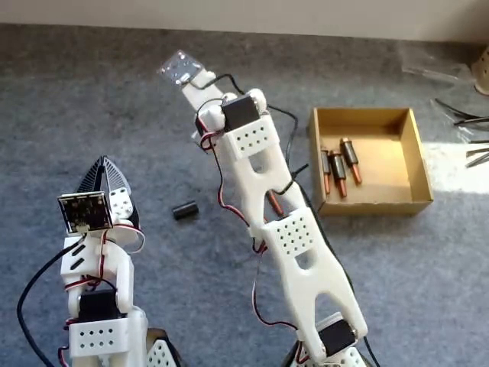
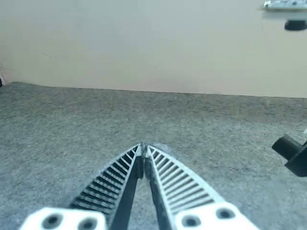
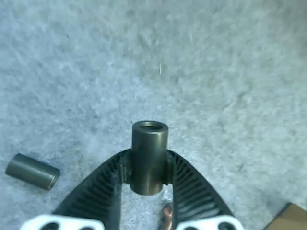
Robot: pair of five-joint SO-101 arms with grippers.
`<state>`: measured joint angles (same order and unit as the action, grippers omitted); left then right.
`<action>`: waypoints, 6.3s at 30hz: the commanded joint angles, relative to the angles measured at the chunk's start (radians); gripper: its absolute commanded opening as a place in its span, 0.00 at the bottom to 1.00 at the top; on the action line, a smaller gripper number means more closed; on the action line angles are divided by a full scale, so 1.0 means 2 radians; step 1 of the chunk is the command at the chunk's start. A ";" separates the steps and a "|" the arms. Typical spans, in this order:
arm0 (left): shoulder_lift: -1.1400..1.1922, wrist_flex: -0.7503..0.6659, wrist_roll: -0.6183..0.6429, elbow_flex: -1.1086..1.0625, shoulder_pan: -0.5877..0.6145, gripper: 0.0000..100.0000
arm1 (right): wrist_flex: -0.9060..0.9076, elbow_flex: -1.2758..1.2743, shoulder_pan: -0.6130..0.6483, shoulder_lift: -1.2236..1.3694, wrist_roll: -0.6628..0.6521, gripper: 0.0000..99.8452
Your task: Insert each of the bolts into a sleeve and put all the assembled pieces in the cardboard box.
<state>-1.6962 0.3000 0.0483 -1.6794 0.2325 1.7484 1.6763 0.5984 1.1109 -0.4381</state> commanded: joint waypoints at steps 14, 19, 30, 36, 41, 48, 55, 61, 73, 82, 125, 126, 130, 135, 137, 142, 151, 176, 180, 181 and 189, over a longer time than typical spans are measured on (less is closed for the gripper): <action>0.001 -0.008 -0.003 -0.012 0.006 0.03 | 0.009 0.062 -0.003 -0.176 0.004 0.00; 0.001 -0.008 -0.003 -0.012 0.006 0.03 | 0.009 0.062 -0.012 -0.231 0.004 0.00; 0.001 -0.008 -0.003 -0.012 0.006 0.03 | 0.010 0.060 -0.036 -0.343 0.077 0.00; 0.001 -0.008 -0.003 -0.012 0.006 0.03 | 0.010 -0.046 -0.040 -0.413 0.077 0.00; 0.001 -0.008 -0.003 -0.012 0.006 0.03 | 0.007 -0.237 -0.032 -0.517 0.105 0.00; 0.001 -0.008 -0.003 -0.012 0.004 0.03 | 0.006 -0.422 -0.035 -0.646 0.117 0.00; 0.001 0.004 -0.081 -0.007 -0.057 0.02 | 0.005 -0.505 -0.035 -0.741 0.120 0.00; 0.000 0.063 -0.102 0.026 -0.089 0.02 | 0.005 -0.570 -0.035 -0.839 0.120 0.00; 0.002 0.150 -0.102 0.096 -0.134 0.02 | -0.155 -0.886 -0.096 -1.040 0.135 0.00; 0.003 0.180 -0.102 0.132 -0.146 0.02 | -0.254 -1.098 -0.098 -1.143 0.133 0.00; 0.721 0.179 0.087 0.623 -0.324 0.02 | -0.455 -1.481 -0.209 -1.341 0.183 0.00; 0.737 0.179 0.092 0.634 -0.328 0.03 | -0.455 -1.481 -0.209 -1.341 0.183 0.00; 0.807 0.179 0.184 0.675 -0.332 0.03 | -0.455 -1.483 -0.210 -1.341 0.183 0.00; 0.900 0.179 0.262 0.727 -0.329 0.03 | -0.458 -1.496 -0.210 -1.341 0.183 0.00; 0.932 0.180 0.284 0.744 -0.329 0.03 | -0.471 -1.501 -0.210 -1.341 0.183 0.00; 0.980 0.180 0.318 0.770 -0.330 0.03 | -0.473 -1.502 -0.210 -1.341 0.183 0.00; 0.983 0.198 0.394 0.777 -0.333 0.03 | -0.475 -1.511 -0.210 -1.341 0.180 0.00; 1.041 0.302 0.437 0.854 -0.351 0.14 | -0.475 -1.512 -0.210 -1.341 0.180 0.00; 1.058 0.299 0.437 0.862 -0.348 0.15 | -0.475 -1.512 -0.210 -1.341 0.180 0.00; 1.060 0.299 0.437 0.863 -0.346 0.15 | -0.475 -1.512 -0.210 -1.341 0.180 0.00; 1.071 0.302 0.437 0.870 -0.346 0.14 | -0.475 -1.512 -0.210 -1.341 0.180 0.00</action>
<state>0.4549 0.8938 0.9106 0.0084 -0.4488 0.8339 -1.3602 0.1903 -1.5604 -0.0821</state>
